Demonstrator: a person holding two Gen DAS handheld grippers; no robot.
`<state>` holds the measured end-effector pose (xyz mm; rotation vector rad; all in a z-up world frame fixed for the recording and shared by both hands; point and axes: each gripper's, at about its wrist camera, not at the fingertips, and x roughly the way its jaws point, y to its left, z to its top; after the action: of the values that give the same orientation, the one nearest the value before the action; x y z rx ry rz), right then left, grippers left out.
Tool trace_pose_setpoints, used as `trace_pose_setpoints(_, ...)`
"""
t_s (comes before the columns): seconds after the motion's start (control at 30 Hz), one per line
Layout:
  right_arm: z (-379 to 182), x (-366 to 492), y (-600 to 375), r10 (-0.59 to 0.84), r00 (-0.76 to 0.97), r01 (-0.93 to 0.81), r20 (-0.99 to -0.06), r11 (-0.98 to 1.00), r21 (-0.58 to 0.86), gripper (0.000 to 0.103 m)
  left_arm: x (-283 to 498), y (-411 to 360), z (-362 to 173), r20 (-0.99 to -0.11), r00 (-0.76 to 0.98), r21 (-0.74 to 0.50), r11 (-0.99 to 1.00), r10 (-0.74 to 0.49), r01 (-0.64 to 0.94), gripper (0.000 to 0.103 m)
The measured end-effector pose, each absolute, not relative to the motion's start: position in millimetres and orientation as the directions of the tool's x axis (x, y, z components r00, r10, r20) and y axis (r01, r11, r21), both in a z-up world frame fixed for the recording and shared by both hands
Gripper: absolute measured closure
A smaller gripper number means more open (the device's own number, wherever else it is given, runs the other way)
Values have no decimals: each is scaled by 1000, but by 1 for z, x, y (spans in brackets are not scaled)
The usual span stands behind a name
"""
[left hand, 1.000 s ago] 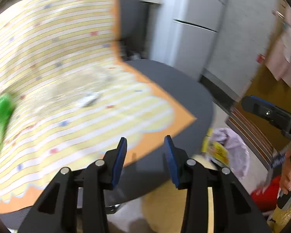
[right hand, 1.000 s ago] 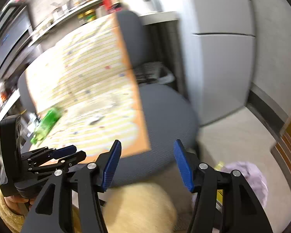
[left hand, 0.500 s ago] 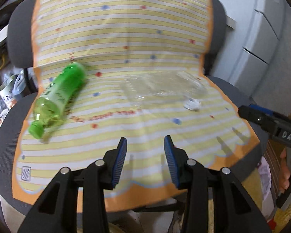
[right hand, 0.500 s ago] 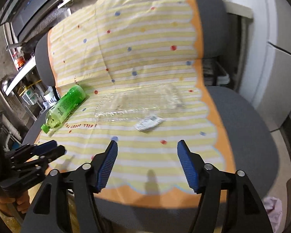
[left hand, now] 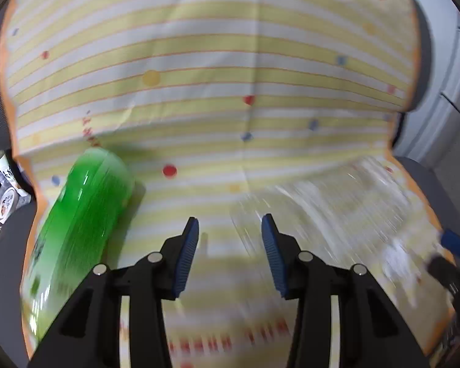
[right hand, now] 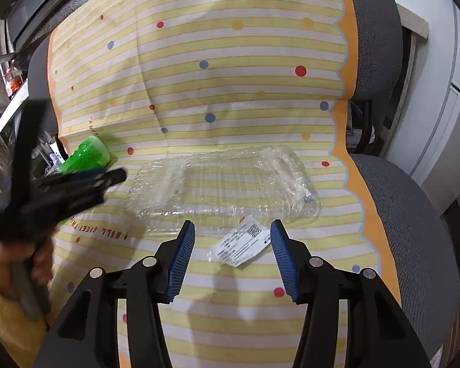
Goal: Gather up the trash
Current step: 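Grasp the clear plastic tray with the right tool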
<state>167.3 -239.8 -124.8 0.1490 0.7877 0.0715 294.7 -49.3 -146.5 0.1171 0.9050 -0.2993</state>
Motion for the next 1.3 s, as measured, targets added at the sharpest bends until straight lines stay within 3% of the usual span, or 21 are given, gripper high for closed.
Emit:
trace_pose_setpoints(0.5, -130, 174, -256, 139, 707, -3, -694, 981, 193, 50, 357, -70, -177, -845, 508, 5, 948, -167, 319, 61)
trace_pose_setpoints(0.67, -135, 155, -265, 137, 687, 11, -713, 980, 199, 49, 326, -72, -170, -861, 470, -4, 927, -195, 376, 62)
trace_pose_setpoints(0.83, -146, 132, -283, 159, 669, 49, -726, 965, 257, 45, 261, -79, -163, -869, 383, -96, 865, -315, 493, 63)
trace_pose_setpoints(0.9, -148, 123, -289, 186, 669, 59, -720, 952, 301, 40, 230, -87, -163, -871, 354, -107, 835, -341, 539, 62)
trace_pose_setpoints(0.97, -147, 116, -292, 195, 672, 63, -714, 946, 318, 31, 201, -96, -161, -866, 387, -40, 816, -316, 577, 61)
trace_pose_setpoints(1.07, -147, 111, -292, 194, 667, 63, -719, 947, 315, 16, 173, -90, -152, -854, 333, -142, 795, -400, 590, 60)
trace_pose_setpoints(1.13, -150, 112, -288, 190, 643, 66, -742, 952, 300, 14, 158, -85, -148, -844, 312, -193, 789, -437, 583, 60)
trace_pose_setpoints(1.3, -169, 118, -280, 189, 601, 86, -777, 951, 298, 13, 153, -47, -126, -819, 449, -118, 871, -357, 477, 59)
